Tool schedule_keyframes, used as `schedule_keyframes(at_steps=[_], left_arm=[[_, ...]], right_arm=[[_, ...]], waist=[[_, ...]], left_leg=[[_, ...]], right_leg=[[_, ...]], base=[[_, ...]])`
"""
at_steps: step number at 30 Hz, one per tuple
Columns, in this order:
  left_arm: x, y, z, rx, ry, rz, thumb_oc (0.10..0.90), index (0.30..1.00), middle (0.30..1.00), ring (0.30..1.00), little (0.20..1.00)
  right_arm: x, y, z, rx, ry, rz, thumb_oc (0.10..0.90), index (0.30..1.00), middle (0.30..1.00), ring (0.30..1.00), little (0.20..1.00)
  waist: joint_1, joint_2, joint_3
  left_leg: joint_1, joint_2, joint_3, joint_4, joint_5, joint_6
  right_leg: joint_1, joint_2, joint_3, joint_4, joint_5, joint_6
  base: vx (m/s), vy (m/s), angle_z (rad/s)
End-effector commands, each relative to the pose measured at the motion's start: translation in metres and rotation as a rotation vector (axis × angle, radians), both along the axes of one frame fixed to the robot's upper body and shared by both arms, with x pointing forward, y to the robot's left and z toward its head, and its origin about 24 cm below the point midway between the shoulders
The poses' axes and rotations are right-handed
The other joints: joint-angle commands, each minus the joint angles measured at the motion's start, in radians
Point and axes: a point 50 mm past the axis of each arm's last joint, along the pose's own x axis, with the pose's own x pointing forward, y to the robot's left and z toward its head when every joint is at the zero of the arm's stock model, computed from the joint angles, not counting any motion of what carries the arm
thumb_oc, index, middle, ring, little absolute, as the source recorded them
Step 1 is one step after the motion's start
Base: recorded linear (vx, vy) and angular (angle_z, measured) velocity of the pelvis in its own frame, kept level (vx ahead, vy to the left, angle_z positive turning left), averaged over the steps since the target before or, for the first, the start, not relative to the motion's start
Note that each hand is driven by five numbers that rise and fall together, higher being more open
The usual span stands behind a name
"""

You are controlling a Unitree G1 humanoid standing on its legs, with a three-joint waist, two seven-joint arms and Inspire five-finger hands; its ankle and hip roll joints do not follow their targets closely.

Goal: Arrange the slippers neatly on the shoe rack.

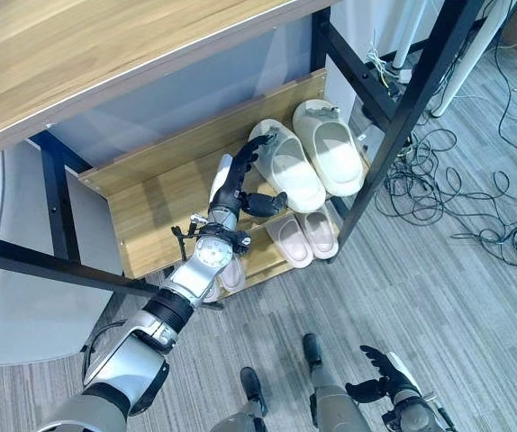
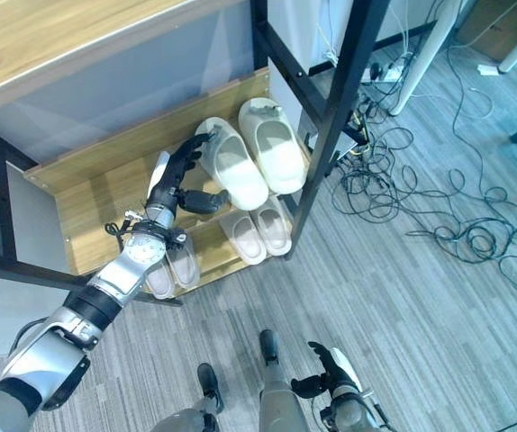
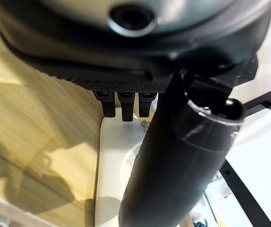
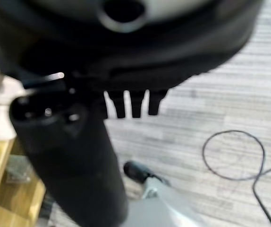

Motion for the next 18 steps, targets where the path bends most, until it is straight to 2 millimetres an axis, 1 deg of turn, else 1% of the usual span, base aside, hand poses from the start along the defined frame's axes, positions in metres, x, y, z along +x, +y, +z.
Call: schedule_keyframes(at_steps=[1, 9, 13, 18], left_arm=[[0.013, -0.018, 0.072, -0.068, -0.236, -0.019, 0.800, 0.900, 0.900, 0.900, 0.900], [0.014, -0.022, 0.075, -0.073, -0.241, -0.029, 0.800, 0.900, 0.900, 0.900, 0.900], [0.014, -0.025, 0.084, -0.053, -0.270, -0.037, 0.800, 0.900, 0.900, 0.900, 0.900], [0.016, -0.021, 0.086, -0.022, -0.275, -0.026, 0.800, 0.900, 0.900, 0.900, 0.900]], right_arm=[[-0.005, -0.016, 0.008, -0.038, -0.028, 0.036, 0.800, 0.900, 0.900, 0.900, 0.900], [-0.007, -0.017, 0.008, -0.041, -0.023, 0.031, 0.800, 0.900, 0.900, 0.900, 0.900], [-0.007, -0.018, 0.008, -0.041, -0.025, 0.033, 0.800, 0.900, 0.900, 0.900, 0.900], [-0.008, -0.018, 0.008, -0.038, -0.022, 0.032, 0.800, 0.900, 0.900, 0.900, 0.900]], waist=[[-0.016, -0.018, -0.044], [-0.022, -0.015, -0.045], [-0.024, -0.014, -0.043], [-0.021, -0.013, -0.049]], left_leg=[[-0.003, 0.006, -0.044, 0.003, -0.058, -0.030], [0.001, 0.005, -0.039, 0.003, -0.060, -0.030], [-0.001, 0.005, -0.041, 0.003, -0.059, -0.031], [0.004, 0.008, -0.046, 0.003, -0.057, -0.032]], right_leg=[[0.020, -0.038, -0.039, 0.022, -0.119, 0.072], [0.018, -0.037, -0.033, 0.024, -0.119, 0.071], [0.016, -0.038, -0.035, 0.024, -0.118, 0.072], [0.027, -0.034, -0.043, 0.023, -0.124, 0.068]], base=[[0.01, 0.011, -0.06], [0.01, 0.006, -0.04], [0.00, 0.000, 0.00], [0.00, 0.000, 0.00]])
